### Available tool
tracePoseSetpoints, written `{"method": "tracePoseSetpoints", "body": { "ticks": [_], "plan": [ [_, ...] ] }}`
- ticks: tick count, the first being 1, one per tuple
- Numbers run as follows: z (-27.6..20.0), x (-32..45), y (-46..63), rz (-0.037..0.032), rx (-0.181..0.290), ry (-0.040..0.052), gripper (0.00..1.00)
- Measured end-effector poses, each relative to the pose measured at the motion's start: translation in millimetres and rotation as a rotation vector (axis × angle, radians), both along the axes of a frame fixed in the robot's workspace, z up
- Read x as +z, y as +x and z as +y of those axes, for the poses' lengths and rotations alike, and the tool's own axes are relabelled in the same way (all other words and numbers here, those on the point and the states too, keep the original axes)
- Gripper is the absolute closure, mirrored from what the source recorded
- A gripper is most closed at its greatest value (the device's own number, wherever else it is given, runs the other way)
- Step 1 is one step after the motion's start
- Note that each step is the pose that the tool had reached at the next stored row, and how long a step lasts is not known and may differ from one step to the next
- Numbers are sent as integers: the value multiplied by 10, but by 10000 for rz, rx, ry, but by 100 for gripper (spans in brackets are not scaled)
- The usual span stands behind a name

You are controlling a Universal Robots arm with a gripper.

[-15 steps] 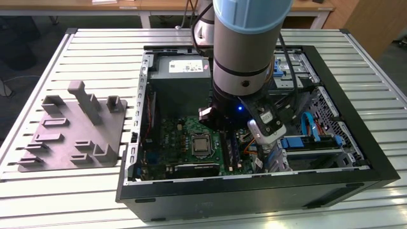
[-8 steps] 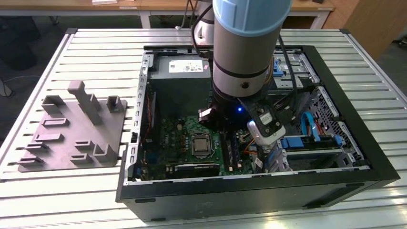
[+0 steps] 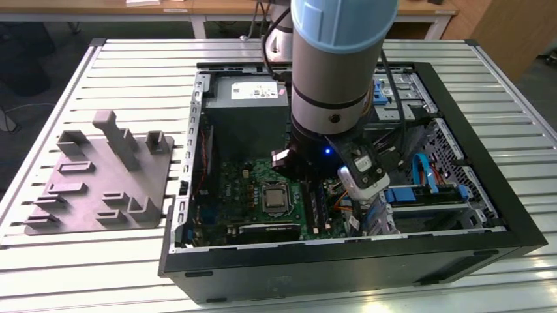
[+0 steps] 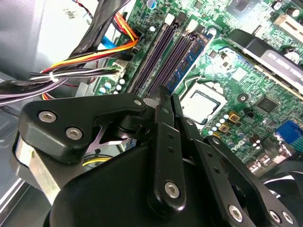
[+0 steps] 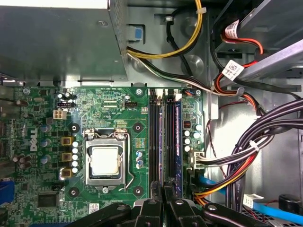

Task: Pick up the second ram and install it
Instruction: 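Insert the second ram into the second slot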

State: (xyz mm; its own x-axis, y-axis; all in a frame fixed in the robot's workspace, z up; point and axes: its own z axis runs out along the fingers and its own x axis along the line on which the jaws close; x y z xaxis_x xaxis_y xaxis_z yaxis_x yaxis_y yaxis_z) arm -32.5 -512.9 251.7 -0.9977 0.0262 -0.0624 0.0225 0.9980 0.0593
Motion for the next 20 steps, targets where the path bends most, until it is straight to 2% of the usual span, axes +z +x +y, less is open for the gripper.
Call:
{"method": "tracePoseSetpoints", "body": {
  "ticks": [20],
  "plan": [
    [0, -82, 0, 0, 0, 0, 86]
  ]
}}
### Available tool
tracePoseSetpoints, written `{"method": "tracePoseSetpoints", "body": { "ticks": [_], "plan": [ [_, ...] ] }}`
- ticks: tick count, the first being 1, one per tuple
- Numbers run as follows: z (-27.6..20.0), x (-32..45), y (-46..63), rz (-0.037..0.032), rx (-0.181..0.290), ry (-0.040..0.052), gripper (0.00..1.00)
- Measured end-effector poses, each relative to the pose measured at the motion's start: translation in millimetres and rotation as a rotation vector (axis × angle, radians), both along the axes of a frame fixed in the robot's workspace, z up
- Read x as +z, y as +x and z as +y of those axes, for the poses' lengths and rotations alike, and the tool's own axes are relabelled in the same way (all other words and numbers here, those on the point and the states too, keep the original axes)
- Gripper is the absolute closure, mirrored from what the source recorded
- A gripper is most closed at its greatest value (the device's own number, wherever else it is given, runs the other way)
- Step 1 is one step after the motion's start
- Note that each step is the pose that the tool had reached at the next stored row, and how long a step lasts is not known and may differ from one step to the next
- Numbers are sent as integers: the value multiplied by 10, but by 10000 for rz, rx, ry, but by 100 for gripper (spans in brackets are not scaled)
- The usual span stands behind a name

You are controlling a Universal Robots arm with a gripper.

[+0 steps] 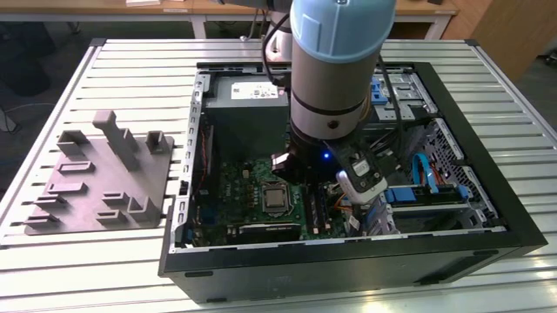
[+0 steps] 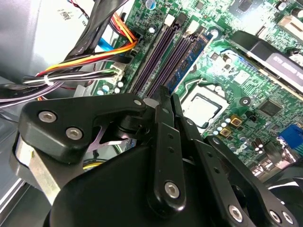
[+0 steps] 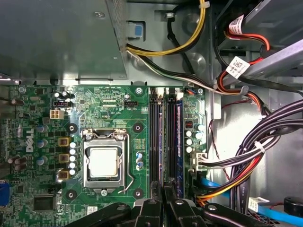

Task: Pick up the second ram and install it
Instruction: 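Insert the second ram into the second slot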

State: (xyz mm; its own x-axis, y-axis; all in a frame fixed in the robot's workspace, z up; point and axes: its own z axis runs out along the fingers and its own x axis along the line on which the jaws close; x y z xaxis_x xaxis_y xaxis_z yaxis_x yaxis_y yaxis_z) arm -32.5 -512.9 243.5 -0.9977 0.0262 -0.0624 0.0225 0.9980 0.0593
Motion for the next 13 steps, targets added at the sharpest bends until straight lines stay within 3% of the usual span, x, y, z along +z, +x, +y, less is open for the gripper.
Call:
{"method": "tracePoseSetpoints", "body": {
  "ticks": [9, 13],
  "plan": [
    [3, -42, 0, 0, -1, 0, 86],
    [33, -63, 0, -1, -1, 1, 86]
  ]
}}
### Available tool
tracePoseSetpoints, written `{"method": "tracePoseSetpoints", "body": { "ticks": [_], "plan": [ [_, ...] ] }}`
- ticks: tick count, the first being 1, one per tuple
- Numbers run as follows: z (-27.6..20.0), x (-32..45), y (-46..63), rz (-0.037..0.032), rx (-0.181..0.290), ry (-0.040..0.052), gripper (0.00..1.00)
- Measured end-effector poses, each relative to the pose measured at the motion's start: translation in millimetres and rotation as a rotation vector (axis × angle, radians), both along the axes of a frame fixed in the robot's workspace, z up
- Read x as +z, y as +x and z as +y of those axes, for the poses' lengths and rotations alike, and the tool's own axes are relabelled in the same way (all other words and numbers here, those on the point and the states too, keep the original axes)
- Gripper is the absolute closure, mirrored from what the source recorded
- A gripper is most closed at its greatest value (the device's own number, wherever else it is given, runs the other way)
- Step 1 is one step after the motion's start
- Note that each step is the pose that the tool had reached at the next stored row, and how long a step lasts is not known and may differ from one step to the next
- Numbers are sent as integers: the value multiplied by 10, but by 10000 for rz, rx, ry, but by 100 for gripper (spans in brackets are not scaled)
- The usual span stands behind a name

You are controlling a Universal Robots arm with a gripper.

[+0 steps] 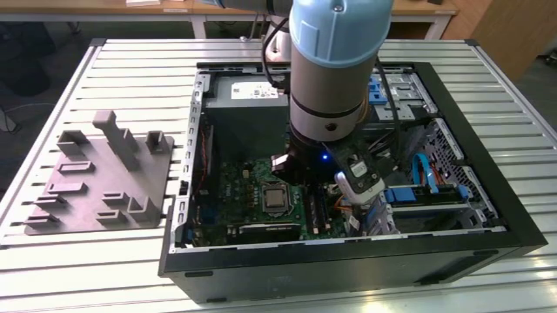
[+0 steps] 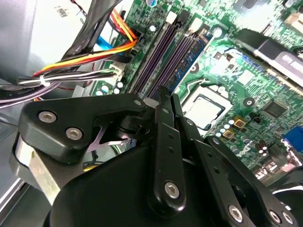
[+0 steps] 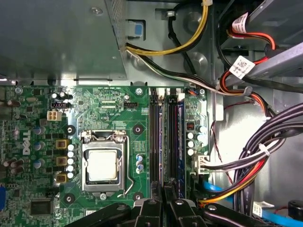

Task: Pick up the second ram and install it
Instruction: 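Insert the second ram into the second slot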

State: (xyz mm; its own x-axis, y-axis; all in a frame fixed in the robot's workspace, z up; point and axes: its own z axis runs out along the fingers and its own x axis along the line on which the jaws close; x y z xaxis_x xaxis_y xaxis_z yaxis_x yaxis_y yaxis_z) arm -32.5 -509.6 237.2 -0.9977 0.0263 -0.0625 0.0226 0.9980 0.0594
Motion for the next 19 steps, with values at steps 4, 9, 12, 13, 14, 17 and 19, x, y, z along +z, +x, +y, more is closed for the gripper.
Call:
{"method": "tracePoseSetpoints", "body": {
  "ticks": [4, 9, 12, 13, 14, 17, 19],
  "plan": [
    [34, -28, 1, 0, 2, 0, 86],
    [55, -67, 0, 0, 1, 0, 86],
    [62, -98, 0, 0, -2, 0, 86],
    [63, -108, 0, 0, -2, 0, 86],
    [64, -118, 0, 1, -2, -1, 86],
    [68, -143, 0, 0, -3, 0, 86],
    [71, -153, 0, 1, -3, -2, 86]
  ]
}}
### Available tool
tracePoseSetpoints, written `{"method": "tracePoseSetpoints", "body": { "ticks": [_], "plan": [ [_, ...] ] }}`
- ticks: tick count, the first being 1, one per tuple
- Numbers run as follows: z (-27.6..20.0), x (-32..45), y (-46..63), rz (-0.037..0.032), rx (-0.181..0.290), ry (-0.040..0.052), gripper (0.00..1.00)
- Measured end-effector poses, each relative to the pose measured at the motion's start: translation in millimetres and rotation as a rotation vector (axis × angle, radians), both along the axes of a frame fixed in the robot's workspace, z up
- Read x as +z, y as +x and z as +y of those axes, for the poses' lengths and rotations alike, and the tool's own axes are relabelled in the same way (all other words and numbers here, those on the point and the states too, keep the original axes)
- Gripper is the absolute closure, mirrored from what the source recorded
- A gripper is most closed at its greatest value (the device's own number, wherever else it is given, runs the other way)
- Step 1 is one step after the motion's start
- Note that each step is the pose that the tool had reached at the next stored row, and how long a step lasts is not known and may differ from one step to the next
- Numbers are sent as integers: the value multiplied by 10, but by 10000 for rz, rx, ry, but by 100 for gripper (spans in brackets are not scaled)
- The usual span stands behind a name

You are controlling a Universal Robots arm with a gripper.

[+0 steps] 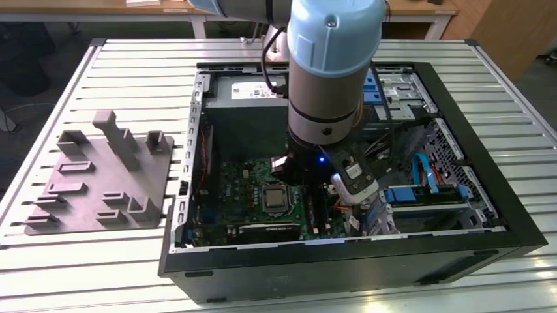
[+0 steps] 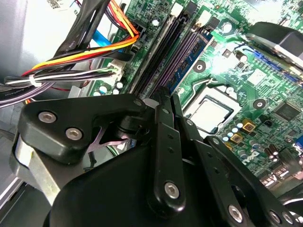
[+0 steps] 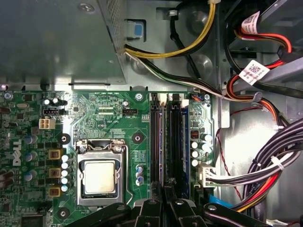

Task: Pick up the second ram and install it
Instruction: 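Insert the second ram into the second slot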

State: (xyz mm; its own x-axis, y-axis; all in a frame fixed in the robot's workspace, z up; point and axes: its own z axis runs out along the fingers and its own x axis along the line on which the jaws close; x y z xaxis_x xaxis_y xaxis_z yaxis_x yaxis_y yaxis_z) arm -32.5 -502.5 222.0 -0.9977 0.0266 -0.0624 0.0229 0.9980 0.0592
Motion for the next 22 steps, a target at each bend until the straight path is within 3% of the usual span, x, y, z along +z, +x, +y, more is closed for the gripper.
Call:
{"method": "tracePoseSetpoints", "body": {
  "ticks": [13, 18, 22],
  "plan": [
    [14, -14, 6, -1, -3, -30, 86],
    [15, -8, 7, 1, -8, -142, 86],
    [22, 16, 7, -1, -8, -156, 86]
  ]
}}
